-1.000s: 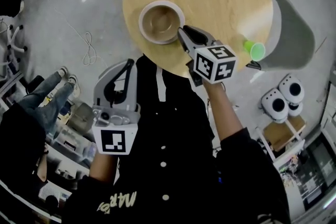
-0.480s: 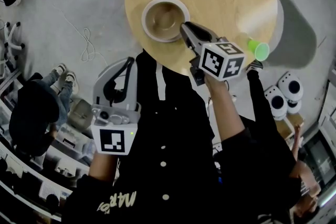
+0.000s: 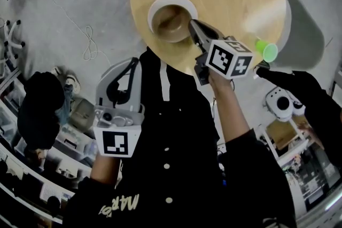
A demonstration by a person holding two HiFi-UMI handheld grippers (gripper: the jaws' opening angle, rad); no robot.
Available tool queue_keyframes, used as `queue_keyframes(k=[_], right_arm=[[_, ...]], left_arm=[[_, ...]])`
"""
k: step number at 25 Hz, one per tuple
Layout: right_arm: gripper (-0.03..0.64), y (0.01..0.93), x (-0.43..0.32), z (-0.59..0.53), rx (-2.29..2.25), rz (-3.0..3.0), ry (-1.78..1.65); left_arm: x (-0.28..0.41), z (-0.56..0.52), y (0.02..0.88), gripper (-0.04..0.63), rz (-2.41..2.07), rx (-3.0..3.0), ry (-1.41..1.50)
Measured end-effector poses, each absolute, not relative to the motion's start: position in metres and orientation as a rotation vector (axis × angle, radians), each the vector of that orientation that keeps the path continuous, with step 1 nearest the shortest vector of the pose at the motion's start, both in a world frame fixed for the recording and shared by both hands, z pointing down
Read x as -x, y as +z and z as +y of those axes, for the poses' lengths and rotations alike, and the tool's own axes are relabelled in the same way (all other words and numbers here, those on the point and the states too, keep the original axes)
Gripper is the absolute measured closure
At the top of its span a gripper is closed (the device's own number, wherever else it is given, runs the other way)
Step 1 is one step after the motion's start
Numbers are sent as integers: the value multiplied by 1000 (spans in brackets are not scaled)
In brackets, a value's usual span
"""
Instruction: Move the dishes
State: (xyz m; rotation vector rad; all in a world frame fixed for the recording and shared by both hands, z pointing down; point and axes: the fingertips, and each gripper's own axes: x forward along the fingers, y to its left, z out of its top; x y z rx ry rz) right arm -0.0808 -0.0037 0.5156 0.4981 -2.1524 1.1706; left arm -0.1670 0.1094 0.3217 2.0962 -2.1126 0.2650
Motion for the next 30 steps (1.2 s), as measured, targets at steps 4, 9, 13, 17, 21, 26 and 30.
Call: queue_keyframes(k=[4,9,13,17,21,26,30], right_arm=[[612,514,80,1,-498,-2150,1152],[614,513,79,1,-503,-2145,1151],[614,507,76,-2,-514,-2150,1187],[614,504,68,-10,-544,-2160,1210],[614,496,56,-18,-596,-2175,1236],[614,481,29,-27,-677,-2180,1276],[614,476,-2,-37,-747,-2181,1288]], left_arm=[[167,113,318,592,-2117,-2104,262],[163,110,317,592,-2108,-2119,267],[158,105,311,592,-2099,-2137,273],[149,97,310,592,-2081,-2163,283],[139,90,305,592,-2058,-2202,288],[119,79,291,592,-2013,-2272,288],[96,67,284,592,-1964,-2337,286]])
